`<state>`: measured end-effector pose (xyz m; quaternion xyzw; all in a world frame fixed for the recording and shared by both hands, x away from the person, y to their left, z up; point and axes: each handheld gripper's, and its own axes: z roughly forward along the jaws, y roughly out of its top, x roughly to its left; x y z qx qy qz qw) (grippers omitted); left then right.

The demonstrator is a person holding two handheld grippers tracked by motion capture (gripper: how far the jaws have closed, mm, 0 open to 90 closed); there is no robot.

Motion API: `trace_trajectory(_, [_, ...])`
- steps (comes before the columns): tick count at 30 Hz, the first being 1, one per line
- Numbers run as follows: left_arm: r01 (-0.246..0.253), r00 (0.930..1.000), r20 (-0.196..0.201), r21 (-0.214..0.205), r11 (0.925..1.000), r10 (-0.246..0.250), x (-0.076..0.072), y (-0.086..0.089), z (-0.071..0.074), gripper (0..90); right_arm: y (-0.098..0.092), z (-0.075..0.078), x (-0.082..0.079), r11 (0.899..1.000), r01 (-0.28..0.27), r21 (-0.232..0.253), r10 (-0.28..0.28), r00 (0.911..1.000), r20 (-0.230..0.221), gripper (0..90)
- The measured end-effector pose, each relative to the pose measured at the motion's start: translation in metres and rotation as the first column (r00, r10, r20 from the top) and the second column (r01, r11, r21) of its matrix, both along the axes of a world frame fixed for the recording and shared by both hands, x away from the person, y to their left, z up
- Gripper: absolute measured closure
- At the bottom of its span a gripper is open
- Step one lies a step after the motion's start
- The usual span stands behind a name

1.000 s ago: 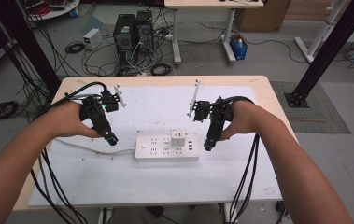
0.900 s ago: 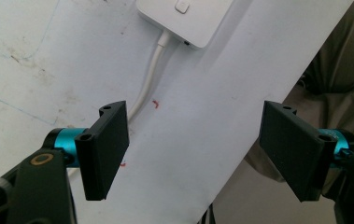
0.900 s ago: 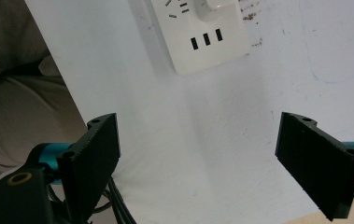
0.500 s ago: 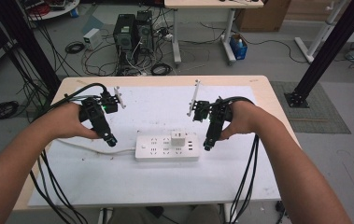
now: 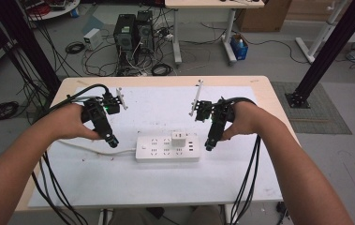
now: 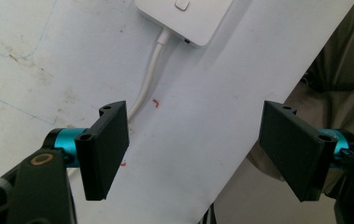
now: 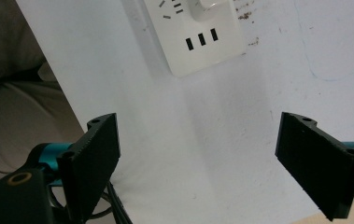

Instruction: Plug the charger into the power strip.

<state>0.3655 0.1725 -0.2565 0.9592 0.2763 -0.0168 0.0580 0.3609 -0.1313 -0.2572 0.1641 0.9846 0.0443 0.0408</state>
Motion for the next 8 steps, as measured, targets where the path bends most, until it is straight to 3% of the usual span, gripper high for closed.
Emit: trace_trajectory(8, [-0.004,1.0,0.002,-0.006,1.0,0.004,0.0,0.0005,0.0004,24.7,-0.0012,0.0005,-0.0001,1.0,0.004,0.005,-0.004,1.0,0.001,13.5])
